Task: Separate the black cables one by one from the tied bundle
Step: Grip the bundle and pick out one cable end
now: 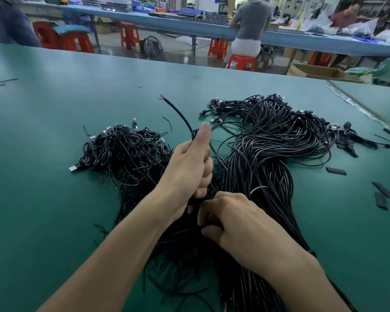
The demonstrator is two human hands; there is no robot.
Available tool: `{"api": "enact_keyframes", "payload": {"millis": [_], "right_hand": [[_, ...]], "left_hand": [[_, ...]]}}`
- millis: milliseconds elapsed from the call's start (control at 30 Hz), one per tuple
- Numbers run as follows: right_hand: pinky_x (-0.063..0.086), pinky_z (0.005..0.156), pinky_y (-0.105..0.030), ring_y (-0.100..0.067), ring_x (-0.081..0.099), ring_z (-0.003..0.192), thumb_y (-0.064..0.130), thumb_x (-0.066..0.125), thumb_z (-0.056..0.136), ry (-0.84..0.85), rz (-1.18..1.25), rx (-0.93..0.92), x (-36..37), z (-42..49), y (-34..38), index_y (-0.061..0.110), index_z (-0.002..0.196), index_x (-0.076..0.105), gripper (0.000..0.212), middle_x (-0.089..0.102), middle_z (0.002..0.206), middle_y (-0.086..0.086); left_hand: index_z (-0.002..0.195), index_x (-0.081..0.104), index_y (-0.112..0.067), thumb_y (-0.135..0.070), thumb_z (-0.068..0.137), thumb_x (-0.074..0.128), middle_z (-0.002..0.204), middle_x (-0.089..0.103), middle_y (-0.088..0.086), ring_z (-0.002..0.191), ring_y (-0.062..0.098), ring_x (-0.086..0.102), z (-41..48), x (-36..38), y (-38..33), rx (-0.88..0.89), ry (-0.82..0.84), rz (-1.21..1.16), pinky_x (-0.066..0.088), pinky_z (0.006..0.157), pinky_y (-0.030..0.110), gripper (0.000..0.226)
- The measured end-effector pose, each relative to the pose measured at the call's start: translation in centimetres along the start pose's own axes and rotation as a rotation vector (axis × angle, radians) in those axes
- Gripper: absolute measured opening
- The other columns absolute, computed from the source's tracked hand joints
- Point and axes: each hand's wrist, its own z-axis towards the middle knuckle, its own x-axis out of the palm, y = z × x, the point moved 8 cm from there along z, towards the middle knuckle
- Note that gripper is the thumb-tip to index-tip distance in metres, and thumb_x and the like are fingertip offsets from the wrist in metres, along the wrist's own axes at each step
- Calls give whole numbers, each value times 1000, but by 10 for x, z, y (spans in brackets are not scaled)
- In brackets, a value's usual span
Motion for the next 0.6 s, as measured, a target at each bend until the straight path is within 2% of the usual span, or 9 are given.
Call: {"api": "enact_keyframes", "payload": {"millis": [100,200,333,400,467,533,600], "right_hand": [[52,77,-33,-10,56,90,33,62,94,5,30,-5,-2,0,-2,29,93,63,4,52,95,13],[53,79,-37,-9,59,86,30,62,94,22,92,8,-6,1,-9,28,89,63,6,57,93,13],[52,72,-19,1,62,77,26,72,88,-63,209,41,-30,-3,-25,30,82,69,8,68,80,15],[48,69,-12,4,63,76,25,73,87,-86,263,47,-39,-7,-32,33,79,70,12,68,80,24],[46,65,-10,2,64,72,23,72,88,-137,298,36,-49,-9,-37,35,79,69,15,68,77,24],[50,66,-16,-4,65,71,20,70,89,-263,368,48,-61,-11,-45,36,84,67,17,70,76,17],[57,73,-33,-9,68,72,16,69,89,-459,447,84,-76,-16,-56,32,86,65,17,71,78,11]], "left_hand": [[65,26,-27,-81,74,53,52,22,-9,41,10,14,-1,4,-3,9,55,20,16,37,16,61],[71,28,-28,-85,64,50,53,20,-9,42,10,11,-3,6,-2,-43,88,-41,14,36,14,62],[72,35,-23,-67,97,32,51,24,-10,38,6,14,-4,6,-2,-54,76,-126,15,35,12,50],[72,35,-23,-60,102,30,51,25,-11,39,7,15,-3,5,-7,14,57,-59,15,37,13,47],[71,33,-23,-60,101,31,50,25,-12,39,7,15,-5,7,-13,88,58,-15,15,37,14,47],[68,32,-25,-59,100,32,49,24,-11,38,7,15,-7,8,-20,144,61,-9,16,38,13,47],[64,32,-26,-61,98,34,49,24,-10,38,9,14,-9,10,-24,184,84,-12,17,38,14,49]]}}
